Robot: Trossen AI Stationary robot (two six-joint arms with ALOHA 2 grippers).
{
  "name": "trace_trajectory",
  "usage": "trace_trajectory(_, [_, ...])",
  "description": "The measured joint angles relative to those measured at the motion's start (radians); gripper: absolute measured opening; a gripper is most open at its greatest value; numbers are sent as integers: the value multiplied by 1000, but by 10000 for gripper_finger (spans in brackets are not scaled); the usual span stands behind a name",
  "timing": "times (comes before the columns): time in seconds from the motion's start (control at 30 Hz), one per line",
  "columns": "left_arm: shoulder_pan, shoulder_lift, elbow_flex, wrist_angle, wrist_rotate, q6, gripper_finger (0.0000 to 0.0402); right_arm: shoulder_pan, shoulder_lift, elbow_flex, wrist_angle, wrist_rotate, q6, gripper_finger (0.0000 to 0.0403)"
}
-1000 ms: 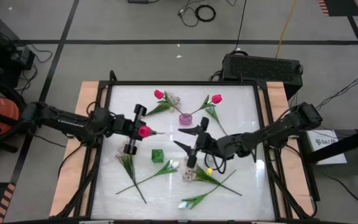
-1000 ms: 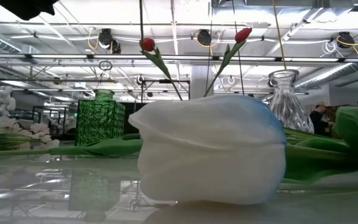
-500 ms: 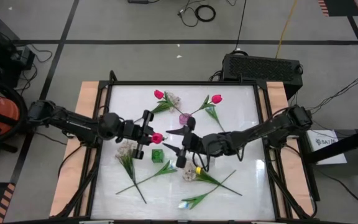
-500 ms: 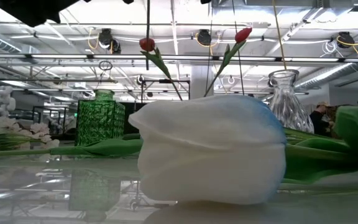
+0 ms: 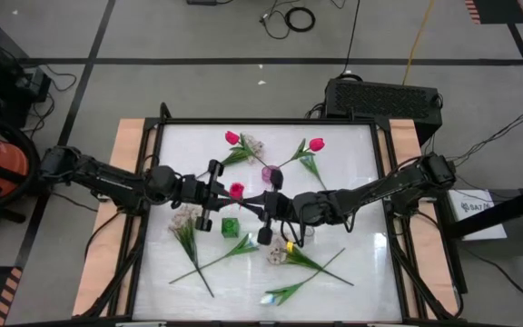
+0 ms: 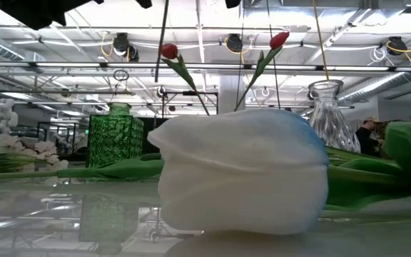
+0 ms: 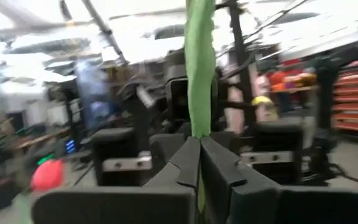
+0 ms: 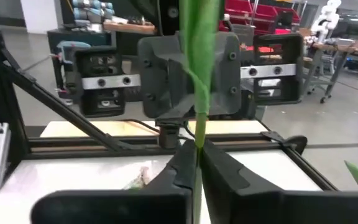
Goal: Sort flowers into vase by color
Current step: Put the red flower into the purple vase
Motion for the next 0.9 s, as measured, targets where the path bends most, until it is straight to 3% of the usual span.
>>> trace_trajectory(0.27, [-7, -56, -2, -149, -192, 1, 140, 1, -74, 0, -174, 109, 38, 3])
trace_trajectory(0.4, [-21, -121, -2, -280, -292, 0, 182, 0, -117, -7, -256, 161, 56, 2])
trace_trajectory(0.53, [-34, -195, -2, -431, -329, -1, 192, -17, -154, -66, -253, 218, 52, 1])
trace_trajectory(0.9, [-61, -320, -2, -727, -332, -90, 193, -157, -172, -224, -98, 231, 45, 0])
